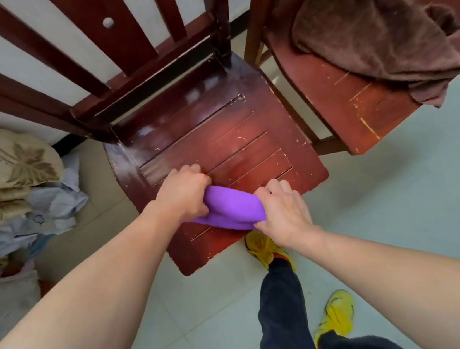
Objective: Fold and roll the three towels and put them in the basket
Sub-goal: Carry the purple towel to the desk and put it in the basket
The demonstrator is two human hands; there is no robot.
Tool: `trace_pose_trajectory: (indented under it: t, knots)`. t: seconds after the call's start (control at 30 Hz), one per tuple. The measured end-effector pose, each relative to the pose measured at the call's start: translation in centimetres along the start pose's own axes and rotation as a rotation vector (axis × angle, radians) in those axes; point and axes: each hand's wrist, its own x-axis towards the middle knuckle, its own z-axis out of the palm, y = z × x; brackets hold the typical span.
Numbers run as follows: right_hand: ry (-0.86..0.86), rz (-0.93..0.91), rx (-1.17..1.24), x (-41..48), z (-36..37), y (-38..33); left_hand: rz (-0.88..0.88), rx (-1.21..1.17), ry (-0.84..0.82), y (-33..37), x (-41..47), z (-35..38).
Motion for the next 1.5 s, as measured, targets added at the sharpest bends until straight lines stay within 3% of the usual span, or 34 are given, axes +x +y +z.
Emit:
trace_pose_trajectory:
  t: [0.13,0.33,0.67,0.8,1.03,1.5]
  knots:
    - [0.05,-0.063,-0.028,-3.6,-2.8,4.6,0.057,-0.004,0.01,5.2,-2.3,-0.2]
    - [0.223,0.024,-0.007,-14.6,-7.4,13.6,0.215,-0.004,0.13,18.1,-4.9,-4.4]
    - [0.369,0.289,-0.045,-41.2,-13.8,27.5,0.532,0.291,0.289,44.1,-14.2,-11.8]
    - [0.534,0.408,-0.034,-53.8,-15.8,33.5,0.736,0.373,0.372,56.5,-18.2,-14.9]
    - [0.745,0.771,-0.014,-71.2,-16.2,42.8,1.106,0.598,0.447,79.0,-22.3,-19.2]
    - [0.884,1.422,0.029,-94.5,-12.4,59.5,1.746,0.865,0.455,120.3,-25.8,-17.1]
